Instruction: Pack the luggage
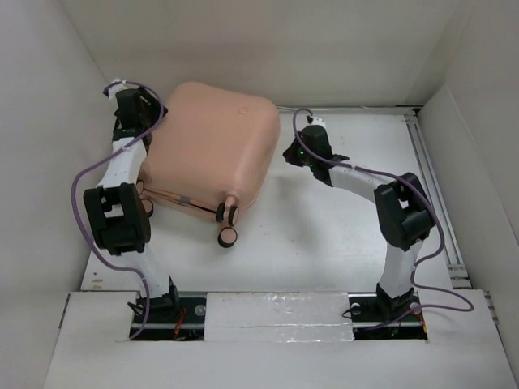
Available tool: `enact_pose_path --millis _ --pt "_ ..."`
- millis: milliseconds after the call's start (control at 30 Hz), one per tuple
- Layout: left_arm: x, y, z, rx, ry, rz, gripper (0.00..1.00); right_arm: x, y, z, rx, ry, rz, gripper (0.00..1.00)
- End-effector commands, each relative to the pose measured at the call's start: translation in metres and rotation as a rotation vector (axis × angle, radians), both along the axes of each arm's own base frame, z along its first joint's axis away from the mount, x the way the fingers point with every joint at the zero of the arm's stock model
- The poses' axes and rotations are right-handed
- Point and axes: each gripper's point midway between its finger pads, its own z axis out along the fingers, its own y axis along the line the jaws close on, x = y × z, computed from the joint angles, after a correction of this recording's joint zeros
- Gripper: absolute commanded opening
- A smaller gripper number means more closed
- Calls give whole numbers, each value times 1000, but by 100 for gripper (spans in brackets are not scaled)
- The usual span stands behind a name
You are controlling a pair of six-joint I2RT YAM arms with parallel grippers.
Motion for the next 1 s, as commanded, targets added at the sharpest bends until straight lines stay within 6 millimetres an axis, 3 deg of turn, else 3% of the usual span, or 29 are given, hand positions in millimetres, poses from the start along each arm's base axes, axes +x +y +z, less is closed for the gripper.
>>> enact_pose_path --millis 0,33,67,100,133,167,200,233,267,333,367,400,467,500,533,567,600,667,700,733,833,867,933,967 --pt "-63 -131 -70 -113 256 -355 60 -1 -46 12 20 -18 -96 0" --pt "-81 -140 -88 -130 298 -362 60 -5 -56 22 42 -25 -119 0" --pt "-91 -153 -88 -151 288 -397 60 -9 -64 19 41 -16 -125 0" --pt "-101 -170 -68 -166 233 -435 60 -16 -75 8 40 9 -127 0" --pt "-112 -176 -72 -178 236 -449 60 -23 -78 18 49 -8 -126 0" --pt "-114 -176 -61 -173 204 -452 60 -26 -86 18 45 -9 -144 0" --pt "-117 -178 -36 -159 144 -458 60 -34 -91 10 32 7 -152 0" --pt "-120 -173 -25 -145 139 -433 60 -36 -98 12 34 3 -165 0" --pt "-110 -159 7 -97 75 -388 62 -40 -99 22 54 -13 -170 0" --pt "-98 -113 48 -2 -2 -198 67 -44 -100 28 82 -23 -156 0" --pt "-92 -100 62 8 -33 -161 69 -47 -99 29 87 -24 -147 0" --pt "-83 -88 90 21 -81 -139 69 -47 -99 29 87 -24 -147 0" --pt "-66 -63 67 55 20 -70 69 -54 -90 28 87 -22 -125 0" --pt "-56 -62 78 76 16 -79 69 -55 -91 31 87 -22 -124 0" --pt "-51 -54 65 91 61 -62 67 -60 -88 24 81 -9 -116 0" --pt "-43 -49 32 97 147 -44 67 -63 -87 24 76 -12 -117 0" --pt "-44 -47 11 101 203 -35 65 -63 -87 24 75 -12 -117 0" --pt "-48 -37 -24 86 272 -13 63 -65 -84 24 72 -14 -116 0" --pt "-44 -41 -31 66 251 -29 63 -65 -84 24 72 -14 -116 0" --pt "-55 -41 -61 37 301 -34 63 -62 -78 20 67 -5 -108 0" --pt "-68 -47 -102 -54 334 -18 62 -52 -74 20 60 -10 -103 0" --pt "-72 -52 -111 -86 345 -30 62 -50 -71 20 64 -8 -95 0" --pt "-75 -62 -110 -154 297 -39 62 -42 -58 31 76 -29 -59 0" --pt "-94 -73 -133 -187 333 -50 59 -36 -53 23 67 -16 -43 0"
